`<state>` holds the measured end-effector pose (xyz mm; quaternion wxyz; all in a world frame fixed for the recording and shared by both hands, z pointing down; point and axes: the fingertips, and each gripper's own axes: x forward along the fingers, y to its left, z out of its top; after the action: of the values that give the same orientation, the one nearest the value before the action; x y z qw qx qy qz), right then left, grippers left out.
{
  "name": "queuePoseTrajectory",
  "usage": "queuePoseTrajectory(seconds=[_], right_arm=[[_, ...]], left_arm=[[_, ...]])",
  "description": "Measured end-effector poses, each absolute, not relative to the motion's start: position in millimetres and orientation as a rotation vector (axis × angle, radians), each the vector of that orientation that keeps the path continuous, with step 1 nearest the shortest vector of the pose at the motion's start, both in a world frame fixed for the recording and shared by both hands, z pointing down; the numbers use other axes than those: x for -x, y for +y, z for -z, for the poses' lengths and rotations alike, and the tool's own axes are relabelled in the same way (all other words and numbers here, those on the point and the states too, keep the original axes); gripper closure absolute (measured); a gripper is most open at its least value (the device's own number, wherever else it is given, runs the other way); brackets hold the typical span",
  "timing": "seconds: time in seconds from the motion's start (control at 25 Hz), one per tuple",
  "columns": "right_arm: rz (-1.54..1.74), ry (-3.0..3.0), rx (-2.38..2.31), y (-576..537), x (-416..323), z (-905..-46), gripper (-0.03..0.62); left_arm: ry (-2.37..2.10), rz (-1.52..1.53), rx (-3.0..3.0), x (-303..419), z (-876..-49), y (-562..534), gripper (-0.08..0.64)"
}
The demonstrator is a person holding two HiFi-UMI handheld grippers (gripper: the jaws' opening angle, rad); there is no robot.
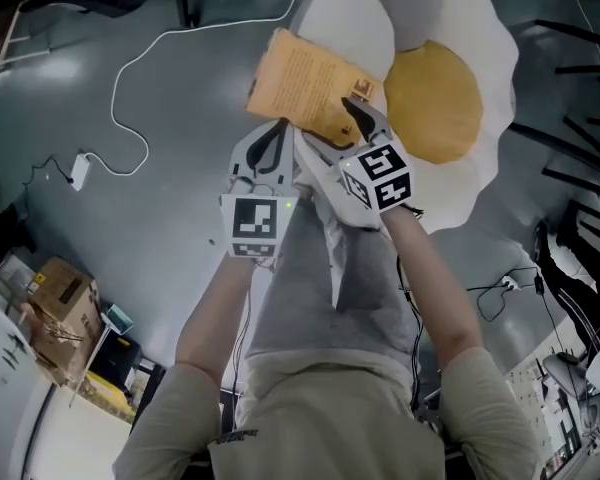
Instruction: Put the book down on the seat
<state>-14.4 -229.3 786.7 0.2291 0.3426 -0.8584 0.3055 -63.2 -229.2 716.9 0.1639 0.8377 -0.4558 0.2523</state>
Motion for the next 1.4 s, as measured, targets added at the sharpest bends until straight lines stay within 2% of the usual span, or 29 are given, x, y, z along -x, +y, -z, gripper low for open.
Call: queuePoseTrajectory(seconds=[0.56, 0.88, 1.4], right_arm=[[-0.735, -2.319, -1.214, -221.8, -59.4, -640.6, 0.224], [-0.601, -2.365, -1.423, -222.3, -99.7, -498.2, 0.334], [-0.225, -2.539, -1.646, -173.6, -157.6, -268.1, 0.433]], left_arm=[[-1.287, -0.618, -2.439, 27.9, -579.0, -229.7, 0.549], [-1.261, -0.490, -2.468, 6.7, -462.9, -224.4, 0.549], [-1.313, -0.313, -2.688, -12.3, -266.5, -189.9, 0.549]])
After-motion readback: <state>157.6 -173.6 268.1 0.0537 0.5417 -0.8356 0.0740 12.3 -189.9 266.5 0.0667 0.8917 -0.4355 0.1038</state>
